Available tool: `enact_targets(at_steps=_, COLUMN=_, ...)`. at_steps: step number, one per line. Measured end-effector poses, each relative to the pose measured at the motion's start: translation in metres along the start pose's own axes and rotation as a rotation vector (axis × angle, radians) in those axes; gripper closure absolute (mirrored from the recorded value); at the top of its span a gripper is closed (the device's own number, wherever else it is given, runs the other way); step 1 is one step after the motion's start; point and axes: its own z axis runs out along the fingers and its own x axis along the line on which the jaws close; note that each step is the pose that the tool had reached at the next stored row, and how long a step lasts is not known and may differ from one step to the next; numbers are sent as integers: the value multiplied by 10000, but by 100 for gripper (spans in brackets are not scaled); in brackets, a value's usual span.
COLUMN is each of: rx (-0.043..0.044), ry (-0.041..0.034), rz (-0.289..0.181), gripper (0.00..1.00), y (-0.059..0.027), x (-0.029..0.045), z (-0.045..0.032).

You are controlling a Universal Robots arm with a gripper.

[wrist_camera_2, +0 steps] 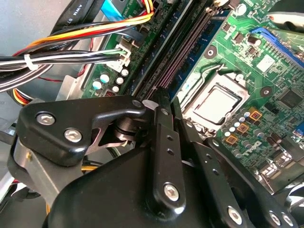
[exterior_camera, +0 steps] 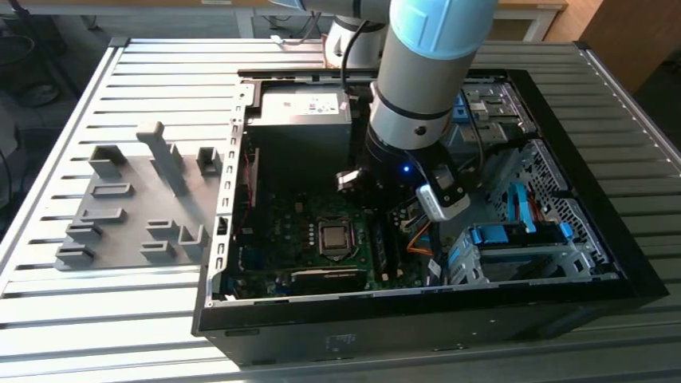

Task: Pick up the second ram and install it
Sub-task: 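Insert the second ram into the second slot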

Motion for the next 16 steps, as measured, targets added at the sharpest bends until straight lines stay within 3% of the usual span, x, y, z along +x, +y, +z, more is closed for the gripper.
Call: enact_targets(at_steps=16, rx=4, ry=3, rz=43, gripper=86, y=2, x=-25, z=-3)
